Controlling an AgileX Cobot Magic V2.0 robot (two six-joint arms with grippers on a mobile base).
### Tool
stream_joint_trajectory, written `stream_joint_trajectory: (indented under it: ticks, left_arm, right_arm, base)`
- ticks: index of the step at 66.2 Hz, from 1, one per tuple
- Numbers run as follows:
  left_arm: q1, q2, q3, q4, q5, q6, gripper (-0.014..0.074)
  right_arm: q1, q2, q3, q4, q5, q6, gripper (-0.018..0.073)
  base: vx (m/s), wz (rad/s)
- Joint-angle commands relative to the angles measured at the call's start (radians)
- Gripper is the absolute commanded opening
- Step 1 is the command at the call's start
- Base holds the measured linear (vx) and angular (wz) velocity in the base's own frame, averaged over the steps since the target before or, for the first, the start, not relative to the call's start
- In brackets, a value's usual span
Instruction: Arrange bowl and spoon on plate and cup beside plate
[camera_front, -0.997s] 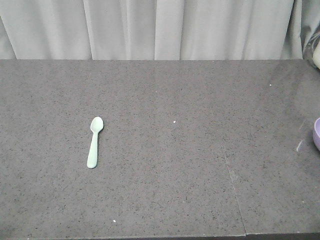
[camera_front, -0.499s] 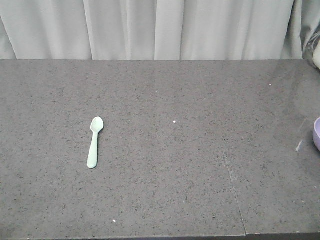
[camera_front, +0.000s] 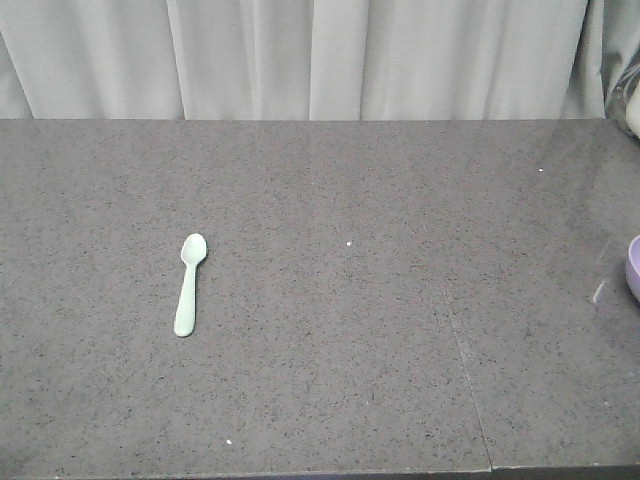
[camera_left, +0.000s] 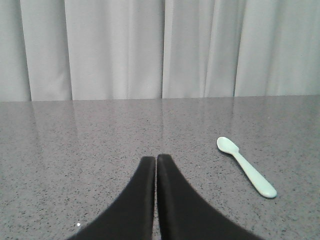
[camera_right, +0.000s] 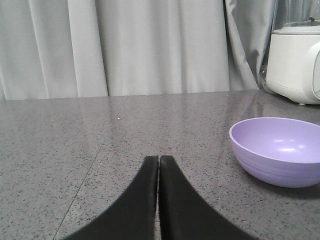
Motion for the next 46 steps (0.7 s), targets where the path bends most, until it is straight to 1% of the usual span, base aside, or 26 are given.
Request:
stream_joint_trajectory:
  ticks: [1,46]
  left_arm:
    - [0.0,0.004,0.03,-0.001,-0.068,-0.005,-0.0006]
    - [0.0,0.004,0.03,-0.001,-0.068,-0.005,-0.0006]
  right_arm:
    - [-0.006,0.006,0.016,-0.011,-0.076,-0.009,-0.0005]
    - [-0.006,0.006,0.016,-0.011,-0.076,-0.009,-0.0005]
  base:
    - [0.0,0.0]
    - [0.0,0.0]
